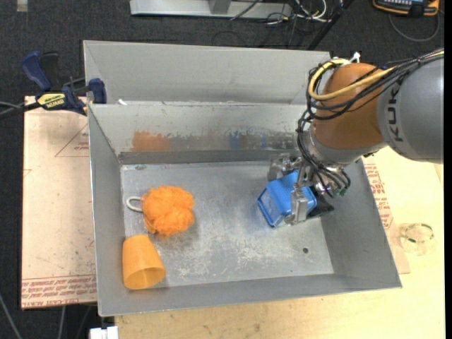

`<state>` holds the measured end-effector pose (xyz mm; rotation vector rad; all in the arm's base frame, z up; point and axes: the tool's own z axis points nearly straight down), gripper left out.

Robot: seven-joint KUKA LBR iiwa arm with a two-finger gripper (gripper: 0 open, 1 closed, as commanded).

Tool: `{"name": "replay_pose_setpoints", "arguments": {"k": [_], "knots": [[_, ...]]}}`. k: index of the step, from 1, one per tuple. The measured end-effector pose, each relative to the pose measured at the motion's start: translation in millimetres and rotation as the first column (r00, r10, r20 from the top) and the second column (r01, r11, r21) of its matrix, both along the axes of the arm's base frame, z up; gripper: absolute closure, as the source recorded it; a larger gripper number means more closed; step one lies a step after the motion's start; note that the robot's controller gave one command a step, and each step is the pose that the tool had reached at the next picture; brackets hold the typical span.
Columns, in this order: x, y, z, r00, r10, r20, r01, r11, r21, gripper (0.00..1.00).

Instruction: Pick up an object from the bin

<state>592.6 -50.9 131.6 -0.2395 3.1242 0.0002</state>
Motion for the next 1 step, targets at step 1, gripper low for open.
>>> {"name": "replay_pose_setpoints", "arguments": {"k": [1], "knots": [[4.8,1.0,-13.4,1.0,-0.011,-0.006,0.011,1.0,0.001,0.0]]}}
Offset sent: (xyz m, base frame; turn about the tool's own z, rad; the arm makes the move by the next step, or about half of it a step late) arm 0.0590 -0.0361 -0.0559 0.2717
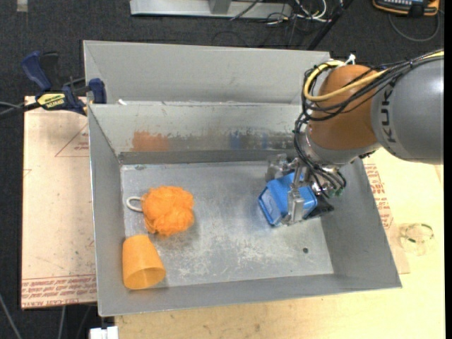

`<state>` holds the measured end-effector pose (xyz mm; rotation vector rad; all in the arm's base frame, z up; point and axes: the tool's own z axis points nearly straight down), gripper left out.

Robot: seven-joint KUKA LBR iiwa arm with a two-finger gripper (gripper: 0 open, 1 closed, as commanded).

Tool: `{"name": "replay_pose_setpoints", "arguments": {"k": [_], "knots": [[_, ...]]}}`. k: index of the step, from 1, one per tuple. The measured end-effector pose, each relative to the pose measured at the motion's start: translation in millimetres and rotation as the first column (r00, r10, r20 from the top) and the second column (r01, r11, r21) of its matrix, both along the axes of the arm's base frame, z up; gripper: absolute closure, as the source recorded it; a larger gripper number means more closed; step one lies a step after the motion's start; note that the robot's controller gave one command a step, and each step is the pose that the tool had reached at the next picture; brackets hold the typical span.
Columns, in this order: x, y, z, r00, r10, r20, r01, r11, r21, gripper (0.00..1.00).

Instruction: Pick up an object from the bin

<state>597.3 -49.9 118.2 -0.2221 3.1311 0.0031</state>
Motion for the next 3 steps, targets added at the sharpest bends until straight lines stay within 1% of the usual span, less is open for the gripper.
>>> {"name": "replay_pose_setpoints", "arguments": {"k": [1,2,3], "knots": [[25.1,-13.6,-14.8,0.999,-0.048,0.009,0.048,0.999,0.0,0.0],[33.1,-60.1,-34.9,0.988,-0.155,0.014,0.155,0.988,0.023,1.0],[33.1,-60.3,-34.9,0.988,-0.153,0.014,0.153,0.988,0.021,1.0]]}}
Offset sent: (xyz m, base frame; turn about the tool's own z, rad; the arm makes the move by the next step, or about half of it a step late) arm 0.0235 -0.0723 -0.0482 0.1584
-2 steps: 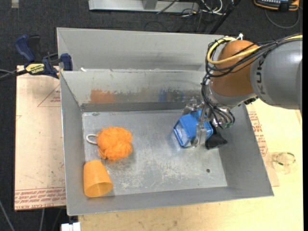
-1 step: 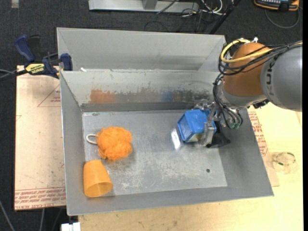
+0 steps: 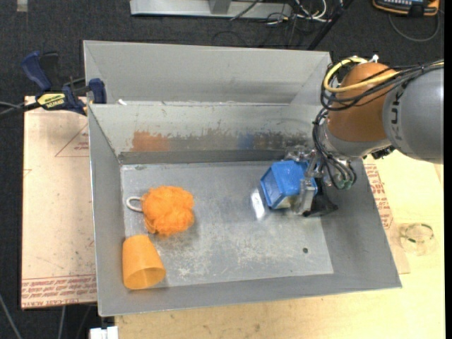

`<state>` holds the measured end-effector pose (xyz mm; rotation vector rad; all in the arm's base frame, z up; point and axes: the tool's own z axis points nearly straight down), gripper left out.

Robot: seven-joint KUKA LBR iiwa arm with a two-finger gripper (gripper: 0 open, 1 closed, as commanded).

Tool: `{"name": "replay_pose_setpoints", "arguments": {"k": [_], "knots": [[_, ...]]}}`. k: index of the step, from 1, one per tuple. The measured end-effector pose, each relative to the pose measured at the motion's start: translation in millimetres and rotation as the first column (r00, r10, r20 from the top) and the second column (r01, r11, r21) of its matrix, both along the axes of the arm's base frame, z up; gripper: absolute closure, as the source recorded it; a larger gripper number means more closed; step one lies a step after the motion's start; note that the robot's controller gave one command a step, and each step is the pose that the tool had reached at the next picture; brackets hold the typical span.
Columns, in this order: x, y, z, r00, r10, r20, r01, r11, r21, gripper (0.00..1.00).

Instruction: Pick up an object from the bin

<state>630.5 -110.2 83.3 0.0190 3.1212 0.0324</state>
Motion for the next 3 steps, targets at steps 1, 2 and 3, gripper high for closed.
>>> {"name": "replay_pose_setpoints", "arguments": {"k": [1,2,3], "knots": [[0.0,-0.1,0.0,1.0,0.001,0.0,-0.001,1.0,-0.001,1.0],[0.0,-0.2,0.0,1.0,0.002,0.0,-0.002,1.0,-0.001,1.0],[0.0,-0.2,0.0,1.0,0.002,0.0,-0.002,1.0,-0.002,1.0]]}}
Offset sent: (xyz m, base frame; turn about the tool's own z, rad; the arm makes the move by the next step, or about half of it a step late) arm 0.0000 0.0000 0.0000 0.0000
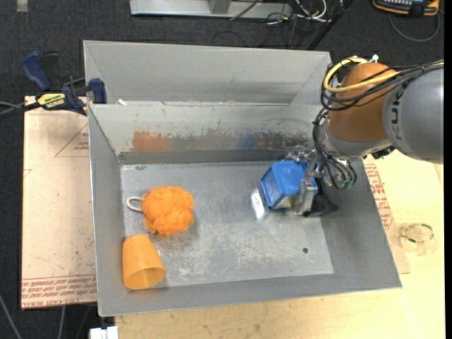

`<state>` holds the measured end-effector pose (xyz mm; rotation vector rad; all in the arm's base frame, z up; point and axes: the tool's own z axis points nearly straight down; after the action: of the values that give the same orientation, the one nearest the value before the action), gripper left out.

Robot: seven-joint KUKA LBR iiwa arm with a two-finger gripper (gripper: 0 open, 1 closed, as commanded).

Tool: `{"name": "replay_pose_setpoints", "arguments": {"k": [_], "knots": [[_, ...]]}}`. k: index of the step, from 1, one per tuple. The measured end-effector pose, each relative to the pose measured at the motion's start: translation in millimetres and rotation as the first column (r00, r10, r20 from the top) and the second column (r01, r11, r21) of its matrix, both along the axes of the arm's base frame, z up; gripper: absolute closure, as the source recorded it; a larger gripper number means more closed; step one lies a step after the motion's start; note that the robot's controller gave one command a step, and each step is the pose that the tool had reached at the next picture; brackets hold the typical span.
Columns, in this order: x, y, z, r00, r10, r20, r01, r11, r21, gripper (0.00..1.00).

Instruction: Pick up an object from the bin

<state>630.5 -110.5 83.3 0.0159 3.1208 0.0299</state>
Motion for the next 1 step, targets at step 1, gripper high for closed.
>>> {"name": "replay_pose_setpoints", "arguments": {"k": [1], "knots": [[0.0,0.0,0.0,1.0,0.0,0.0,0.0,1.0,0.0,1.0]]}}
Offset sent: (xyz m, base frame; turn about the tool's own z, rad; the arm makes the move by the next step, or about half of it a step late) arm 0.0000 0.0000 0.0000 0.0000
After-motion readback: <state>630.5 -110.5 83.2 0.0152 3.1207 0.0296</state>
